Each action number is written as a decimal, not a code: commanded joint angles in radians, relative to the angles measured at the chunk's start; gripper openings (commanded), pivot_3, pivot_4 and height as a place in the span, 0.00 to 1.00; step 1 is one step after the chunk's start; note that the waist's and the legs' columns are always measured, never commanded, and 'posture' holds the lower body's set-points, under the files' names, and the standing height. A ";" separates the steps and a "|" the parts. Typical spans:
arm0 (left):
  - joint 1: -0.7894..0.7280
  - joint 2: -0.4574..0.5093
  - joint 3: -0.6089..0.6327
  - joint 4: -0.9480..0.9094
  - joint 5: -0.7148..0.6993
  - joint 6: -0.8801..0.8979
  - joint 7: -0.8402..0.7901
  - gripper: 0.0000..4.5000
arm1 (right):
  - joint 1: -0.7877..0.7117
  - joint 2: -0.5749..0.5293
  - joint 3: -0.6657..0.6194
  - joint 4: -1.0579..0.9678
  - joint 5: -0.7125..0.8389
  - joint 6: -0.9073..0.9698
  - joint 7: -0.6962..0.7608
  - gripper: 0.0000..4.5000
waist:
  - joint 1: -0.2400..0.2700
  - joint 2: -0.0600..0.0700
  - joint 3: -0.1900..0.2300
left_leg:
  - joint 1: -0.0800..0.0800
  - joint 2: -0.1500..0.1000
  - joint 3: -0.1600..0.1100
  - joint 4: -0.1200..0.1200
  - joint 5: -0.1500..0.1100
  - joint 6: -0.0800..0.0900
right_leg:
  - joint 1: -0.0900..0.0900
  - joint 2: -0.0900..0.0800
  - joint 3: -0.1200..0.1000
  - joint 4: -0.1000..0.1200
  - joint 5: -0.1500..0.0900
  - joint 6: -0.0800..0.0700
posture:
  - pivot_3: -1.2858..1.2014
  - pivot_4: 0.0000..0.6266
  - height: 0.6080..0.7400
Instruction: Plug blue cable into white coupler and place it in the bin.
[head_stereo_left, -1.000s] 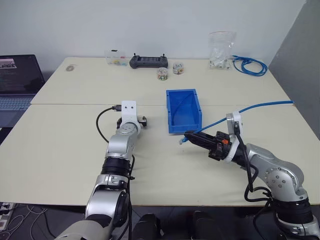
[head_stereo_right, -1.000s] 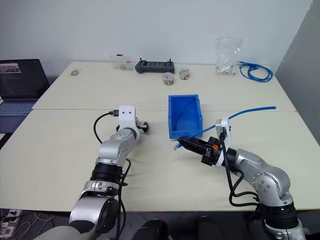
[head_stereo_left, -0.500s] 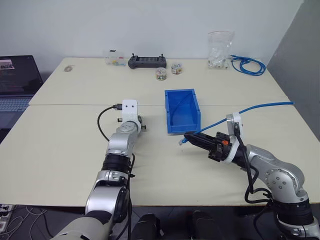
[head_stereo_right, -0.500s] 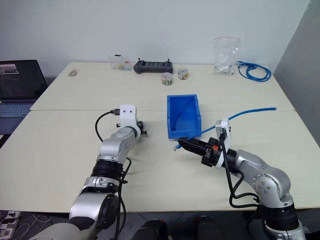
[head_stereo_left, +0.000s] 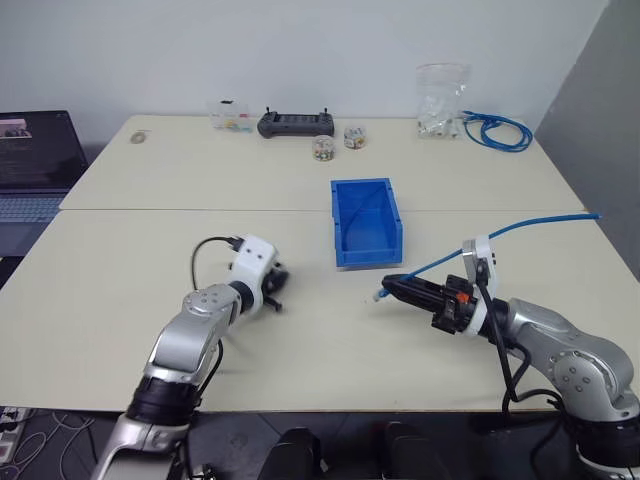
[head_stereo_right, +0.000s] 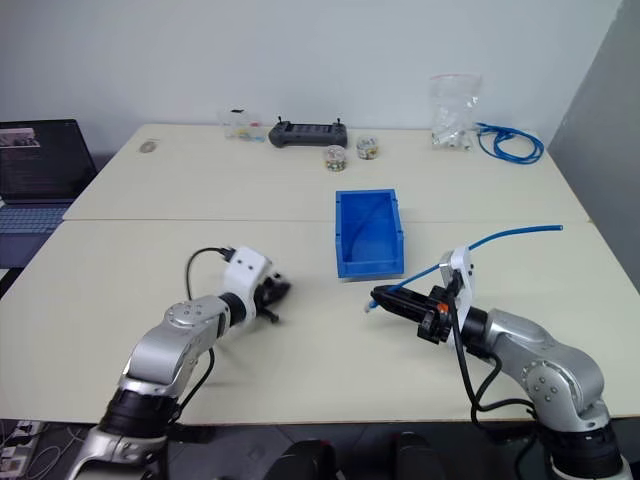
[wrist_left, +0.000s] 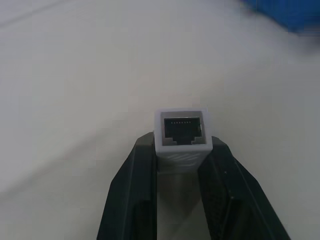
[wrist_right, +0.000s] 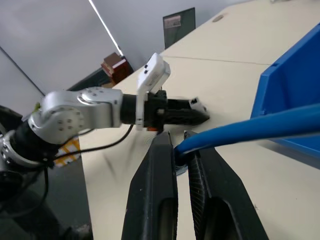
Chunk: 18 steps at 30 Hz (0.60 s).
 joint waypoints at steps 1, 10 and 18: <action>-0.067 0.076 -0.175 -0.046 0.000 -0.091 -0.269 0.18 | 0.037 -0.032 0.036 -0.061 -0.066 -0.054 0.045 0.01 | 0.005 0.000 0.000 | 0.000 0.000 0.000 0.000 0.000 0.000 | 0.000 0.000 0.000 0.000 0.000 0.001 | 0.52 0.24 1.00; -0.238 0.025 -0.380 0.243 0.154 -0.407 -0.491 0.18 | 0.016 -0.030 0.101 -0.037 -0.188 -0.139 0.077 0.01 | 0.005 0.000 0.000 | 0.000 0.001 0.001 0.000 0.000 0.000 | 0.000 0.001 0.000 0.000 -0.001 0.001 | 0.52 0.24 1.00; -0.255 -0.013 -0.405 0.387 0.216 -0.533 -0.580 0.18 | -0.104 -0.007 0.238 0.074 -0.360 -0.202 0.102 0.01 | 0.006 0.000 -0.002 | 0.001 0.000 0.000 0.000 0.000 0.000 | 0.001 0.000 0.000 0.000 0.000 0.001 | 0.52 0.24 1.00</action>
